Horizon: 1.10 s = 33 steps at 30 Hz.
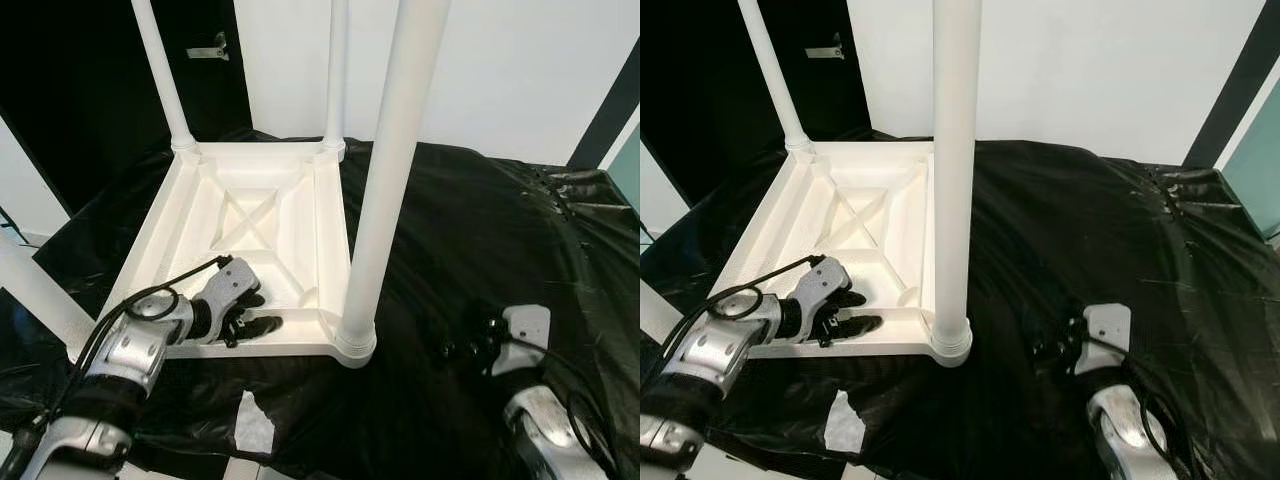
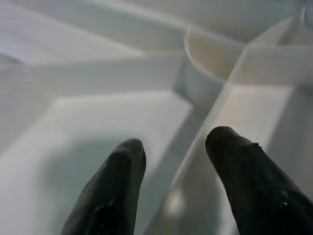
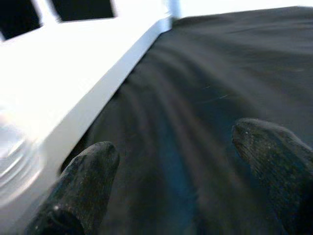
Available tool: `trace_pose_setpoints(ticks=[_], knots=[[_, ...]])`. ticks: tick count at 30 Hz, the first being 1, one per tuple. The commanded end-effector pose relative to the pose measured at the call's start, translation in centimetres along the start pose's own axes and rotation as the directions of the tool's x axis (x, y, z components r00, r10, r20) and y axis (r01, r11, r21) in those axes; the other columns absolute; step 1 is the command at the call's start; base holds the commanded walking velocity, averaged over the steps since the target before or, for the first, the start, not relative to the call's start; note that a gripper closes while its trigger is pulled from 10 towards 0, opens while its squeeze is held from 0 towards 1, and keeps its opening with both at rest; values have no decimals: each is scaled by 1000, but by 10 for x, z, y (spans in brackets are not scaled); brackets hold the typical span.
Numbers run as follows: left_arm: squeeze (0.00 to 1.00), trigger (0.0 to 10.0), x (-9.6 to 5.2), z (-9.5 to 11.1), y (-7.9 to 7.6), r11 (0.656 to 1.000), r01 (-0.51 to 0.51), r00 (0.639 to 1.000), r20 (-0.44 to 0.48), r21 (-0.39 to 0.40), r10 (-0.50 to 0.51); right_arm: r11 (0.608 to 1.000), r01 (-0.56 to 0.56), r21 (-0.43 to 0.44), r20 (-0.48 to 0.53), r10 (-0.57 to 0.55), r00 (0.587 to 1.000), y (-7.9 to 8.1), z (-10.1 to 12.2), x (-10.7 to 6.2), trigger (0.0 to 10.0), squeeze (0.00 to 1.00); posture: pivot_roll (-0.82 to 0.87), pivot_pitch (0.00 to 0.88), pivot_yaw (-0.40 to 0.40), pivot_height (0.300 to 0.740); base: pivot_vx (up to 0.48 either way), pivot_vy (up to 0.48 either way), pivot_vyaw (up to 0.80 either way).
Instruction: Building children table
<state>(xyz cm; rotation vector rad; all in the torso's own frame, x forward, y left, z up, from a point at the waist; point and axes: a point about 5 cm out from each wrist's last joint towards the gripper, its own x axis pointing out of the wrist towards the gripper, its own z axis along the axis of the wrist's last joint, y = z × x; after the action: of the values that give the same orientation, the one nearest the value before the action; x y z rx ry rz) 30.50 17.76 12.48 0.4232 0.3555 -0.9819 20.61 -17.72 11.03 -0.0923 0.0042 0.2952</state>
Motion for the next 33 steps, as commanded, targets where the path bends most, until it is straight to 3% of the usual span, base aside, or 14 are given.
trace_pose_setpoints(ticks=[1, 2, 7, 10, 16, 18, 22, 33], knots=[[0, 10000, -11, 9, 11, 972, -231, 969, 83, -30, 233, 996, -88, -14, 6, 88, 996, 5, 3, -6, 10000, 0, -20, 0, -20, 740, 0, 0, 0], [0, 10000, -16, 12, 8, 973, -229, 966, 122, -18, 229, 991, -136, -13, -4, 136, 991, 6, 4, -10, 10000, 0, -19, 0, -20, 740, 0, 0, 0], [0, 10000, -25, 11, 6, 964, -265, 955, 141, -2, 262, 974, -225, -10, -30, 225, 974, 8, 4, -14, 10000, 0, -21, 0, -18, 740, 0, 0, 0], [0, 10000, -36, 19, 9, 940, -327, 917, 209, -94, 339, 943, -332, -14, -45, 331, 943, 12, 8, -15, 10000, 0, -24, 0, -16, 740, 0, 0, 0], [0, 10000, -42, 24, 7, 906, -388, 884, 209, -170, 418, 895, -445, 0, -30, 445, 895, 18, 18, -4, 10000, 0, -18, 0, -18, 740, 0, 0, 0], [0, 10000, -42, 27, 0, 918, -378, 890, 224, -120, 396, 869, -495, 7, -20, 495, 869, 20, 24, 2, 10000, 0, -13, 0, -23, 740, 0, 0, 0], [0, 10000, -43, 27, -15, 946, -304, 915, 240, -114, 323, 846, -532, -10, -13, 532, 847, 22, 26, 14, 10000, 0, 1, 0, -29, 740, 0, 0, 0], [0, 10000, -48, 24, -19, 948, -287, 924, 224, -133, 311, 780, -622, -60, -8, 623, 782, 28, 29, 46, 10000, 0, 35, 0, -36, 740, 0, 0, 0]])
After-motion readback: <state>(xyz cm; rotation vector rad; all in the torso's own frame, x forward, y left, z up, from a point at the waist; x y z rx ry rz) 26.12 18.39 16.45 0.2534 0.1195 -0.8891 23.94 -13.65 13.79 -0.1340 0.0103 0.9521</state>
